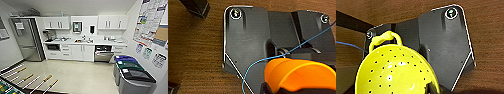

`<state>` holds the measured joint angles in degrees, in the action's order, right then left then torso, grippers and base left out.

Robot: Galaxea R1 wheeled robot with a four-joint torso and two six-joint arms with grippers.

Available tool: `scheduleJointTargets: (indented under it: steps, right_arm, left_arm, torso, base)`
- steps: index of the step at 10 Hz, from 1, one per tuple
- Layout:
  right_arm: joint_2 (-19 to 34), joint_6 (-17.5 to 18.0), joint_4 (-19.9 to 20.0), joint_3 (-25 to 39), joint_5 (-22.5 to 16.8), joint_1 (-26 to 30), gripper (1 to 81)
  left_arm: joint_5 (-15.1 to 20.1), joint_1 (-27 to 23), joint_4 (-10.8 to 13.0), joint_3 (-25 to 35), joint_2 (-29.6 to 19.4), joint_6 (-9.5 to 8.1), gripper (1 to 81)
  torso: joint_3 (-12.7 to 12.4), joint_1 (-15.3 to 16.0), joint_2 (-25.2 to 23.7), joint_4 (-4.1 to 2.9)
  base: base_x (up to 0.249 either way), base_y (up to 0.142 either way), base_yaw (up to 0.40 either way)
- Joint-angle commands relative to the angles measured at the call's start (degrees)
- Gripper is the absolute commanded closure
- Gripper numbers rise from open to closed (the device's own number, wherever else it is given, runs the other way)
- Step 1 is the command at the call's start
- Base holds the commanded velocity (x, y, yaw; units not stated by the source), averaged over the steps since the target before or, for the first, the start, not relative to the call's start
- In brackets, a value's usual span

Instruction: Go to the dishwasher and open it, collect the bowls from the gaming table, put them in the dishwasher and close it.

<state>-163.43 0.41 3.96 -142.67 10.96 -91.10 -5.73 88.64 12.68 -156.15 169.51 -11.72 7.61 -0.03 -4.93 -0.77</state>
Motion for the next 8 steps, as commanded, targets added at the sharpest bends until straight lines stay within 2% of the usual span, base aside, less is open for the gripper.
scheduleJointTargets:
  steps: [1, 3, 8]
  right_arm:
    - [0.44, -0.15, -0.62, 0.03, -2.79, 2.1, 81.1]
    - [0.44, -0.06, -0.53, -0.15, -2.79, 2.1, 81.1]
    - [0.27, -0.06, -0.53, -0.15, -2.79, 2.45, 81.1]
  left_arm:
    - [2.92, -2.19, 0.42, -0.21, -0.31, 0.38, 81.1]
    - [2.92, -2.36, -0.29, -0.21, -0.04, 0.29, 81.1]
    - [2.92, -2.63, -0.29, -0.3, 0.75, -0.15, 81.1]
  torso:
    - [0.0, 0.03, 0.0, 0.0]
    - [0.0, 0.03, 0.0, 0.0]
    - [0.0, 0.03, 0.0, 0.0]
  base:
    - [0.187, 0.0, 0.0]
    - [0.187, 0.0, 0.0]
    - [0.187, 0.0, 0.0]
